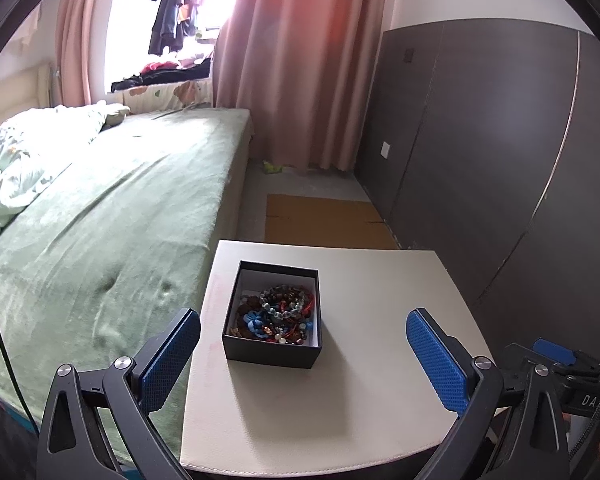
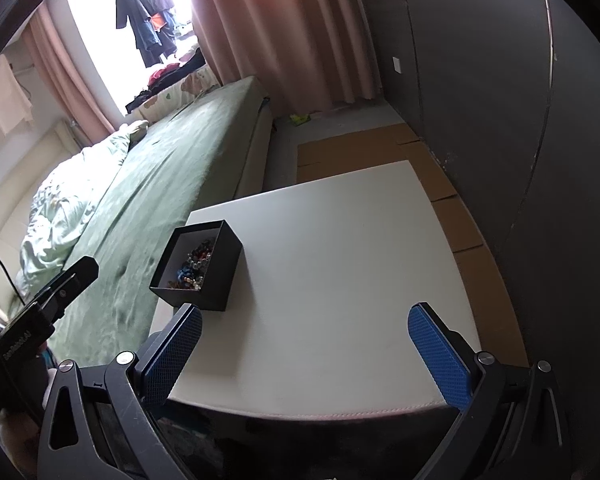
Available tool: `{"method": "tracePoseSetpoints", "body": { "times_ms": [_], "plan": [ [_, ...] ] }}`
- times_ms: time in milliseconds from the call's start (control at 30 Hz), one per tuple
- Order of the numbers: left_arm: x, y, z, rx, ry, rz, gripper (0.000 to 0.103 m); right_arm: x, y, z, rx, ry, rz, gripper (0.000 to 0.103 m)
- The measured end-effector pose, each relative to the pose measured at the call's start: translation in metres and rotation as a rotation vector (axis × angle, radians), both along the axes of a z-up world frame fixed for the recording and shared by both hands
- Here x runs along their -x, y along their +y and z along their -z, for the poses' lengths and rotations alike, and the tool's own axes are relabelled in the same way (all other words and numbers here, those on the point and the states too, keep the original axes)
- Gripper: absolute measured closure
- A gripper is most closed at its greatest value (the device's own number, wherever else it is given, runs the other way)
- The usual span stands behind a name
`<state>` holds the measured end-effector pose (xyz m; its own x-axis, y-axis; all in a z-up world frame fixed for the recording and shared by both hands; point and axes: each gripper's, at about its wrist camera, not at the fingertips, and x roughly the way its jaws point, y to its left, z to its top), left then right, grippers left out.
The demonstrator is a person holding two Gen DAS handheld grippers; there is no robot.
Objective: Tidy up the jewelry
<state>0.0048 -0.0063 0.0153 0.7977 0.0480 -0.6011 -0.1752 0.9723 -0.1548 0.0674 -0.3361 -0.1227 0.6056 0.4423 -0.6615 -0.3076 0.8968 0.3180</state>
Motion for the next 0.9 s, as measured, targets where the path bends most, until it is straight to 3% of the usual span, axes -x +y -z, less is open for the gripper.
{"method": "tracePoseSetpoints", "body": {
  "times_ms": [900],
  "plan": [
    [0.004, 0.006, -0.002, 0.005, -0.006, -0.007, 0.0, 0.0, -0.01, -0.001, 0.017, -0.004, 0.014, 0.0]
  ]
}}
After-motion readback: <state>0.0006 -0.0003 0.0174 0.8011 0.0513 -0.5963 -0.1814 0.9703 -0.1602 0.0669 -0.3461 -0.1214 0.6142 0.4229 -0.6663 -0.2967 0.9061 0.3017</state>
